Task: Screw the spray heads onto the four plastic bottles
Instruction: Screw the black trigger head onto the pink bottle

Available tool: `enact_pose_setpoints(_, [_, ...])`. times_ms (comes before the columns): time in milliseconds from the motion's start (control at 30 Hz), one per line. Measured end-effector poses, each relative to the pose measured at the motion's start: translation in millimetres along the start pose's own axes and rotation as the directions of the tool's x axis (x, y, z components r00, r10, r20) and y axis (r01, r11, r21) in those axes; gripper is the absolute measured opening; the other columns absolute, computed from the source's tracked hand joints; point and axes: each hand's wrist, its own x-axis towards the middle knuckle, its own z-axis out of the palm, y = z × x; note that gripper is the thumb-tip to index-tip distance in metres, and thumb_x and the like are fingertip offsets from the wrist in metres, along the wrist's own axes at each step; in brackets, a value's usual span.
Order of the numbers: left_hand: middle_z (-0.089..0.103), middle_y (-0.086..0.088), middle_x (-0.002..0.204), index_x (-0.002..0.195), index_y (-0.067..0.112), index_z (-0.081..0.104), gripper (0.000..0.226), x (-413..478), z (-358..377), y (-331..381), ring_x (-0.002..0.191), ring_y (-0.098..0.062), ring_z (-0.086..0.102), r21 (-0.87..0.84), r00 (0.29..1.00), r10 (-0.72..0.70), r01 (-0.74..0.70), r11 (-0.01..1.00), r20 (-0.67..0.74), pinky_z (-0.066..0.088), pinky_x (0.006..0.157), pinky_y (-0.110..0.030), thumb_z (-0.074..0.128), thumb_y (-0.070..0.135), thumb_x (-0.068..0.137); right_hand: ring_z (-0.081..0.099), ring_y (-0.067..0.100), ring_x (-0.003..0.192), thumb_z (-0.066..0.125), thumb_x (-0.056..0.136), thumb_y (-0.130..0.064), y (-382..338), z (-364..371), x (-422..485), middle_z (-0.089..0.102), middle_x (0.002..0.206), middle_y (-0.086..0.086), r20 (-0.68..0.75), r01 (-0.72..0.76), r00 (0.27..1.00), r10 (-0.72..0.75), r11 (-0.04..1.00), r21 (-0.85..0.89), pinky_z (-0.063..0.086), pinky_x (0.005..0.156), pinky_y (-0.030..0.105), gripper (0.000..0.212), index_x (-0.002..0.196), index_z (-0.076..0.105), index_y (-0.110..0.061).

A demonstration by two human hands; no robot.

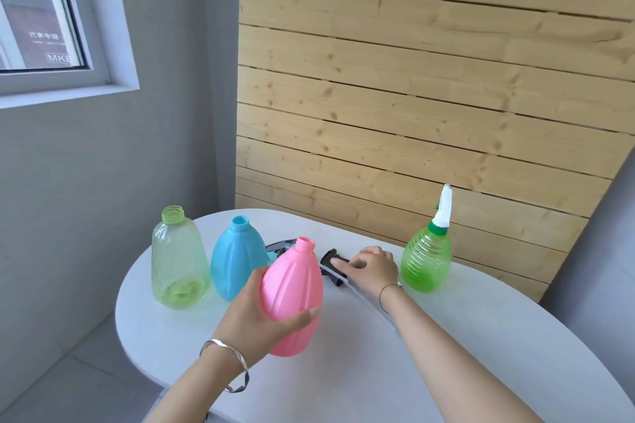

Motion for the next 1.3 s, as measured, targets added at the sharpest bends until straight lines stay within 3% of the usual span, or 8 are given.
enact_pose_setpoints(100, [0.058, 0.017, 0.099, 0.114, 0.039, 0.04, 0.089, 0.8, 1.5, 0.2, 0.088, -0.001, 0.058, 0.007, 1.0, 0.007, -0.007, 1.0, 0.008, 0.046, 0.059, -0.017, 0.069, 0.075, 0.037, 0.034, 0.018, 0.131, 0.065, 0.065, -0.069, -2.2, 1.3, -3.8, 0.049, 0.134, -0.005, 0.043, -0.013, 0.999, 0.016, 0.997, -0.081, 0.021, 0.111, 0.029, 0.036, 0.066, 0.069, -0.033])
enact_pose_setpoints(200, [0.058, 0.016, 0.1, 0.115, 0.039, 0.041, 0.09, 0.6, 3.0, 0.1, 0.088, -0.001, 0.058, 0.001, 1.0, 0.014, -0.014, 1.0, 0.008, 0.045, 0.06, -0.016, 0.07, 0.074, 0.037, 0.018, 0.022, 0.142, 0.062, 0.066, -0.07, -4.7, -0.3, -4.0, 0.036, 0.15, 0.0, 0.112, -0.027, 0.993, 0.041, 0.992, -0.122, 0.011, 0.115, 0.036, 0.042, 0.081, 0.076, -0.034])
enact_pose_setpoints(500, [0.057, 0.018, 0.101, 0.115, 0.039, 0.039, 0.089, -3.3, 4.3, 0.0, 0.088, -0.001, 0.058, 0.0, 1.0, 0.021, -0.021, 1.0, 0.016, 0.045, 0.059, -0.016, 0.073, 0.071, 0.039, -0.004, 0.026, 0.149, 0.067, 0.065, -0.063, -8.5, 5.0, -29.7, 0.031, 0.156, 0.001, 0.075, -0.017, 0.997, 0.026, 0.992, -0.122, -0.014, 0.115, 0.046, 0.039, 0.077, 0.077, -0.028])
enact_pose_setpoints(767, [0.054, 0.02, 0.101, 0.114, 0.036, 0.038, 0.076, -14.3, 10.0, 6.5, 0.09, 0.002, 0.055, -0.029, 0.999, 0.048, -0.049, 0.998, -0.006, 0.045, 0.06, -0.017, 0.083, 0.053, 0.055, 0.014, 0.021, 0.146, 0.07, 0.072, -0.055, -5.7, -15.8, -75.5, 0.048, 0.144, -0.004, -0.064, -0.016, 0.998, 0.017, 1.0, 0.022, 0.003, 0.117, 0.036, 0.025, 0.083, 0.077, -0.033])
enact_pose_setpoints(900, [0.054, 0.02, 0.102, 0.114, 0.037, 0.038, 0.075, -19.2, 11.3, 11.1, 0.09, 0.0, 0.055, -0.058, 0.996, 0.077, -0.078, 0.995, -0.035, 0.045, 0.059, -0.015, 0.084, 0.05, 0.056, 0.053, 0.02, 0.1, 0.072, 0.075, -0.045, -6.6, -26.8, -97.7, 0.071, 0.109, 0.006, -0.156, -0.029, 0.986, 0.065, 0.974, 0.225, 0.035, 0.085, 0.027, 0.028, 0.085, 0.079, -0.02])
enact_pose_setpoints(1033, [0.053, 0.023, 0.103, 0.114, 0.04, 0.037, 0.076, -26.2, 13.7, 13.8, 0.092, 0.004, 0.054, -0.052, 0.993, 0.114, -0.114, 0.992, 0.007, 0.045, 0.062, -0.016, 0.084, 0.051, 0.055, 0.059, 0.018, 0.073, 0.073, 0.079, -0.034, -11.3, -46.8, -116.5, 0.068, 0.072, 0.001, -0.084, -0.111, 0.974, 0.21, 0.768, 0.63, 0.042, 0.063, 0.02, 0.025, 0.079, 0.075, -0.009])
enact_pose_setpoints(1167, [0.055, 0.019, 0.103, 0.117, 0.038, 0.039, 0.084, -28.9, 15.2, 16.6, 0.091, -0.001, 0.056, -0.038, 0.993, 0.113, -0.111, 0.993, 0.033, 0.045, 0.062, -0.017, 0.082, 0.06, 0.048, 0.069, 0.013, 0.069, 0.067, 0.085, -0.029, -19.1, -58.0, -122.7, 0.071, 0.076, -0.001, 0.161, -0.257, 0.959, 0.234, 0.473, 0.843, 0.046, 0.059, 0.016, 0.016, 0.081, 0.071, -0.013])
enact_pose_setpoints(1300, [0.057, 0.018, 0.104, 0.117, 0.04, 0.041, 0.089, -29.9, 16.6, 18.3, 0.093, -0.004, 0.059, -0.027, 0.988, 0.136, -0.135, 0.991, 0.075, 0.049, 0.067, -0.021, 0.075, 0.067, 0.039, 0.07, 0.01, 0.069, 0.06, 0.09, -0.019, -24.9, -71.3, -122.7, 0.067, 0.089, 0.004, 0.298, -0.3, 0.948, 0.112, 0.004, 0.954, 0.05, 0.095, 0.028, 0.011, 0.092, 0.065, -0.01])
